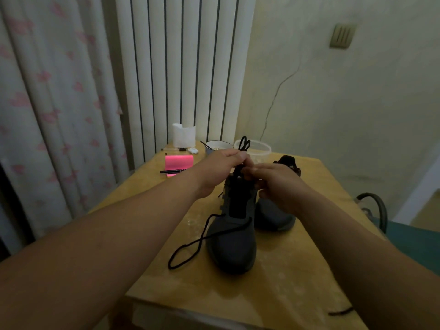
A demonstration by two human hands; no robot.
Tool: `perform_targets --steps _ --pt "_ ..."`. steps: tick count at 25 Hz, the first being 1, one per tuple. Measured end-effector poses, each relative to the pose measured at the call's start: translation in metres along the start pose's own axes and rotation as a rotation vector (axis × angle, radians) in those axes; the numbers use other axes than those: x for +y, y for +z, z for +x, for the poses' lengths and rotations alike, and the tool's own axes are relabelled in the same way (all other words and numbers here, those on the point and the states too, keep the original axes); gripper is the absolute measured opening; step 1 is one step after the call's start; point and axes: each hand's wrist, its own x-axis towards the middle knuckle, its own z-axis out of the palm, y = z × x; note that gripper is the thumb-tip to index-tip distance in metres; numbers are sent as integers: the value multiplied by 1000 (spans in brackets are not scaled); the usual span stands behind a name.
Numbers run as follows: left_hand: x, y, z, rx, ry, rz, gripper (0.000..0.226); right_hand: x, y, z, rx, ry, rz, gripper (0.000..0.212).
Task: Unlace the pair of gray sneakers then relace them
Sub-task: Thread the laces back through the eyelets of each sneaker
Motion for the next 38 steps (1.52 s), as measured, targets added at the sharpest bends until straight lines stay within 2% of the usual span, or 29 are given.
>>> perform_targets --steps 3,5,7,11,13,16,17,18,19,20,21,22,25,28,34,38 --pt "-6 1 2 -10 29 -3 38 1 -3 0 3 -35 38 22" --pt "-4 2 0 -9 25 -3 36 2 -3 1 -74 -13 66 23" --pt "-2 2 -1 -23 5 -45 34 7 0 1 -195 9 167 22" --pt "-9 -1 2 -20 -3 -96 34 10 6 4 -223 56 360 14" --pt "-10 -2 0 -42 7 -83 34 7 6 4 -225 38 326 14" --pt "-6 0 -5 -57 19 -22 34 5 4 6 -192 -50 76 20" --pt "-7 1 -8 -24 39 18 35 4 3 7 -160 -78 16 21" --pt "-13 3 -13 76 67 116 40 3 3 8 -133 -95 -20 22" --pt "-24 7 -21 251 111 274 45 2 3 9 -114 -100 -46 22" --pt "-38 13 -36 440 167 454 43 0 5 9 -104 -100 -71 23" --pt "-53 24 -56 561 215 615 36 -2 6 9 -101 -99 -91 23" --pt "-64 37 -77 583 210 738 35 -3 9 9 -102 -94 -106 23" --pt "-79 56 -107 413 -7 819 56 -3 16 10 -78 -64 -99 22" --pt "-70 49 -99 351 -183 866 75 -3 23 8 -32 -39 0 23" --pt "-68 62 -108 374 -322 843 107 -18 28 9 10 6 76 24" --pt "-73 57 -110 377 -375 812 119 -42 20 31 132 45 102 27"
